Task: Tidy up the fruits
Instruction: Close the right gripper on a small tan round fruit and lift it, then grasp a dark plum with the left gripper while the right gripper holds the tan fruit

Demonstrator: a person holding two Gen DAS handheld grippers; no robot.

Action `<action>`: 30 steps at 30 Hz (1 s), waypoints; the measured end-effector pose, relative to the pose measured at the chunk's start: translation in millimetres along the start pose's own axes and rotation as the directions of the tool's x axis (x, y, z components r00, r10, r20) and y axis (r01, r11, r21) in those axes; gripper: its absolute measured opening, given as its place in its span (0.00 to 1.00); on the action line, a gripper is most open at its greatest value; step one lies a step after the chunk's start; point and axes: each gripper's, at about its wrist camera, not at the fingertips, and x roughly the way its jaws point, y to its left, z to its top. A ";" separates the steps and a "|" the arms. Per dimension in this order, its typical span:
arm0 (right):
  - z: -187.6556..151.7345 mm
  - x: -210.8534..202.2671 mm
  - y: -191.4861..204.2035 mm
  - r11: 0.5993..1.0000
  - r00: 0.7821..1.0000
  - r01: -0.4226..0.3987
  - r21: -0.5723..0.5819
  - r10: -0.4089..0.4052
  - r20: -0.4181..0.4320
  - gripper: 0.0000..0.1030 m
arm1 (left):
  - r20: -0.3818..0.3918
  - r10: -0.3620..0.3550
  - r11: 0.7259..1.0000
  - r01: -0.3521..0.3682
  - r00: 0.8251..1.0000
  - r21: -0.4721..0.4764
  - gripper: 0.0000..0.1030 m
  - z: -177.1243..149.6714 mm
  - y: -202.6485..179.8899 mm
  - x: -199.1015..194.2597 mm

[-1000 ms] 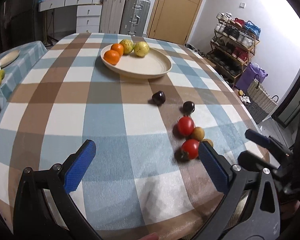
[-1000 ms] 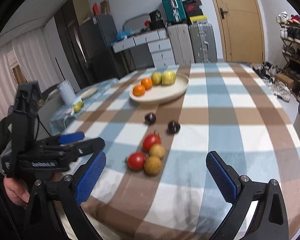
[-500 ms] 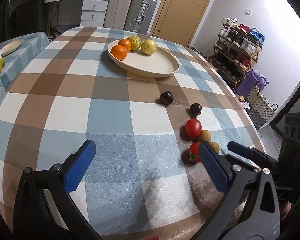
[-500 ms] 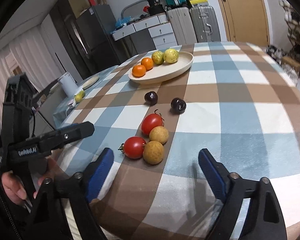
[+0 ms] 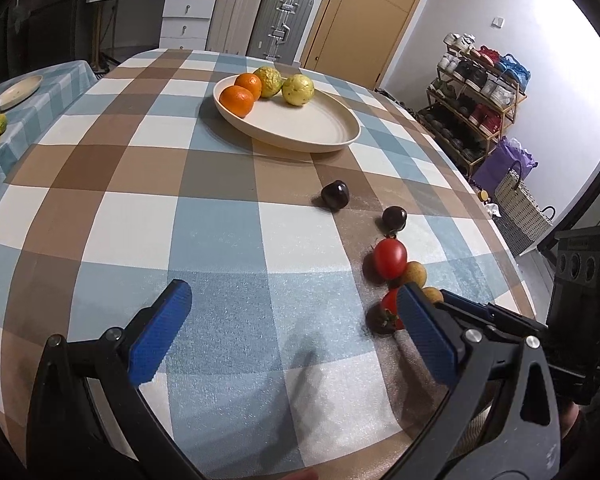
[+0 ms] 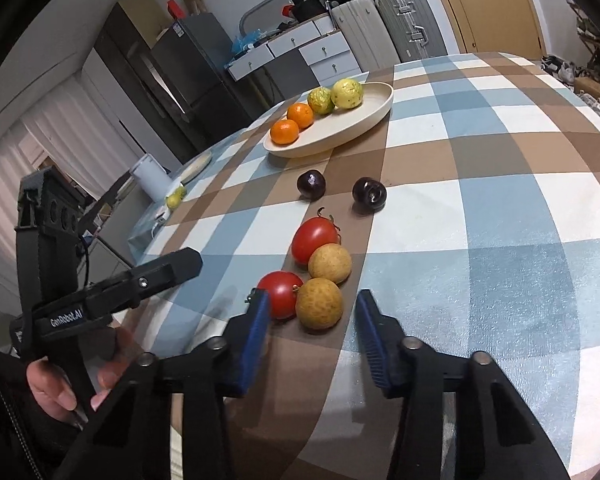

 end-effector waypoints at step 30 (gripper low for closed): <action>30.9 -41.9 -29.2 1.000 0.982 -0.026 -0.003 0.026 0.185 0.24 | -0.095 -0.108 0.994 0.110 0.990 0.011 0.99 67.4 -15.3 61.6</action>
